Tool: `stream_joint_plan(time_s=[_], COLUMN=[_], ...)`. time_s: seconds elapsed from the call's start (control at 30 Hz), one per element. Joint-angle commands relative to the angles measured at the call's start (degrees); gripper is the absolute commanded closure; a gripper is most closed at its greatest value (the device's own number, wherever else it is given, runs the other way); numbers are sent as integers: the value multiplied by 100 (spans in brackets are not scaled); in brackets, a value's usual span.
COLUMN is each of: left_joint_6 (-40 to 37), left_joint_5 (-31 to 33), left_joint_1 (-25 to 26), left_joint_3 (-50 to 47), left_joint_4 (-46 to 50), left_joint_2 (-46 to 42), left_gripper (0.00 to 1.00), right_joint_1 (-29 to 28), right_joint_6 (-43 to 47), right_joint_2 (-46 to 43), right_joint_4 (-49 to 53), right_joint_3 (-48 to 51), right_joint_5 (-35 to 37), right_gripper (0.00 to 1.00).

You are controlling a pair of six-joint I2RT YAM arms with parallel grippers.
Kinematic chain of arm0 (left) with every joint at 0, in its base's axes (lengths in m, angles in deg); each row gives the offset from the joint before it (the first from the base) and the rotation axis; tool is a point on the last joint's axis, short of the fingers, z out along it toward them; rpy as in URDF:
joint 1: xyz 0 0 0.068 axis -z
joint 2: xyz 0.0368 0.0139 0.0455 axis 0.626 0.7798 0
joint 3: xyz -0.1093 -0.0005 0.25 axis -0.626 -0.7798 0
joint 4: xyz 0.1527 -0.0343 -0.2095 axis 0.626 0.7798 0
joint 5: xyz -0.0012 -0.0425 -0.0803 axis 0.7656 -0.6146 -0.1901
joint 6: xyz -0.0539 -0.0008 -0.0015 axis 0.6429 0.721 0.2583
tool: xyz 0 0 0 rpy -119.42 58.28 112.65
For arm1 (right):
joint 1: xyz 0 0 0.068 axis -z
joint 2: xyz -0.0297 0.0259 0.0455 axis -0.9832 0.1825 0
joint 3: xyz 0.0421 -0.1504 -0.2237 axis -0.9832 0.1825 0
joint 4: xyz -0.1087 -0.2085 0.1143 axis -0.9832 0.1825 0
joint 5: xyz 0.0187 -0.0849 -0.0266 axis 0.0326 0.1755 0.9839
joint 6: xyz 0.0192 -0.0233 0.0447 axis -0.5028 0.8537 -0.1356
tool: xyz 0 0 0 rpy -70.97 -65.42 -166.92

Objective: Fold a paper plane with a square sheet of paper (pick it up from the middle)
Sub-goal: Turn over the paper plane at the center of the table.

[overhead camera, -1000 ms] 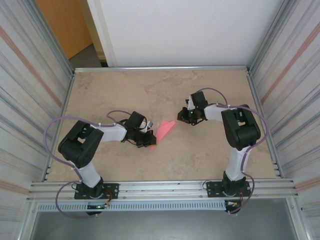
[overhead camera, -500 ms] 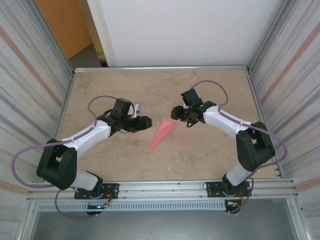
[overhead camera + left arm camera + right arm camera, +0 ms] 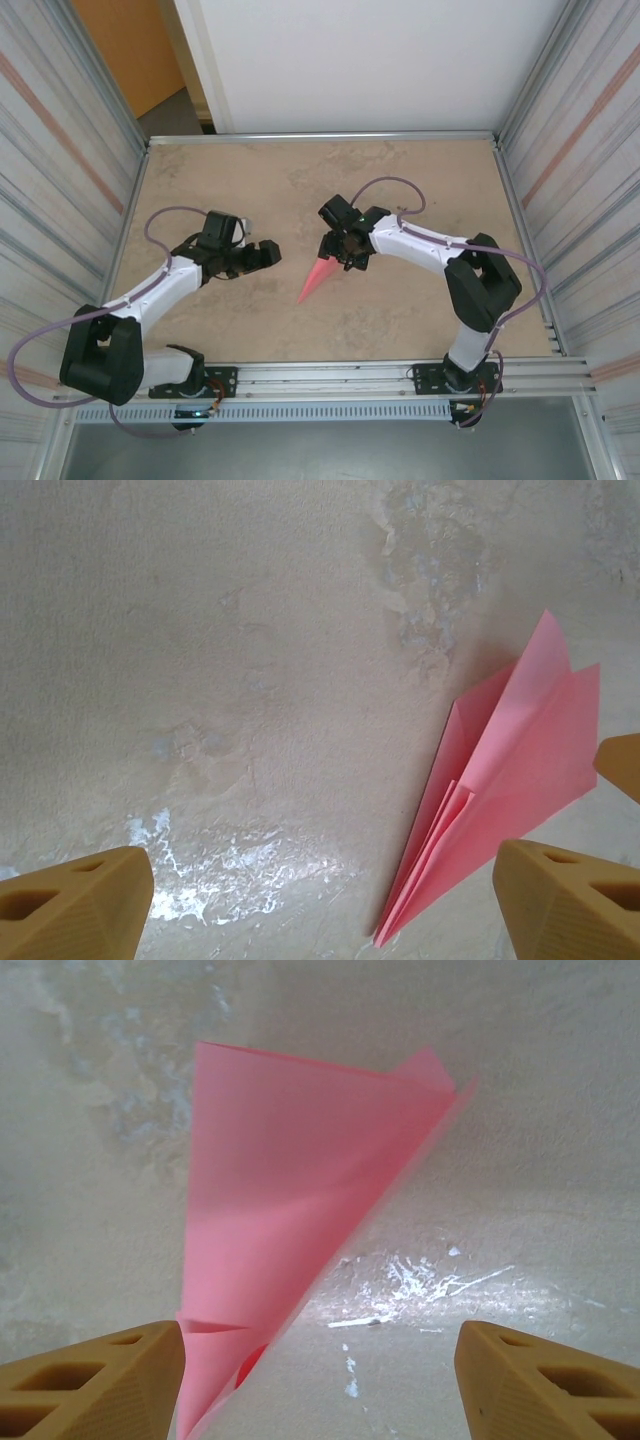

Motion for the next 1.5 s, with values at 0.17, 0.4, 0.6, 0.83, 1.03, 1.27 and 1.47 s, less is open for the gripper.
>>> stream_joint_plan(time_s=[0.17, 0.4, 0.6, 0.83, 1.03, 1.27, 1.47], left_joint_6=[-125, -72, 420, 711, 1001, 1101, 1155], left_joint_5=[-68, -63, 59, -305, -1037, -1192, -1346], left_joint_1=[-34, -35, -61, -572, -1023, -1045, -1039], left_joint_3=[-230, -284, -393, -532, -842, -870, -984], left_joint_4=[-144, -226, -385, -476, -1073, -1399, -1720], left_joint_2=[27, -19, -529, -946, -779, -510, -213], left_gripper=[11, 10, 11, 11, 11, 12, 14], right_joint_1=[0, 40, 69, 178, 238, 532, 798], right_joint_6=[-282, -381, -361, 183, 1384, 1583, 1699], right_joint_2=[581, 534, 396, 232, -122, -235, 124], right_joint_4=[425, 497, 469, 232, -562, -2228, -3057], right_joint_3=[-426, -323, -321, -546, -755, 61, 661], right_joint_5=[-649, -616, -340, -317, -1313, -3131, -3894], right_gripper=[37, 58, 88, 100, 100, 100, 100])
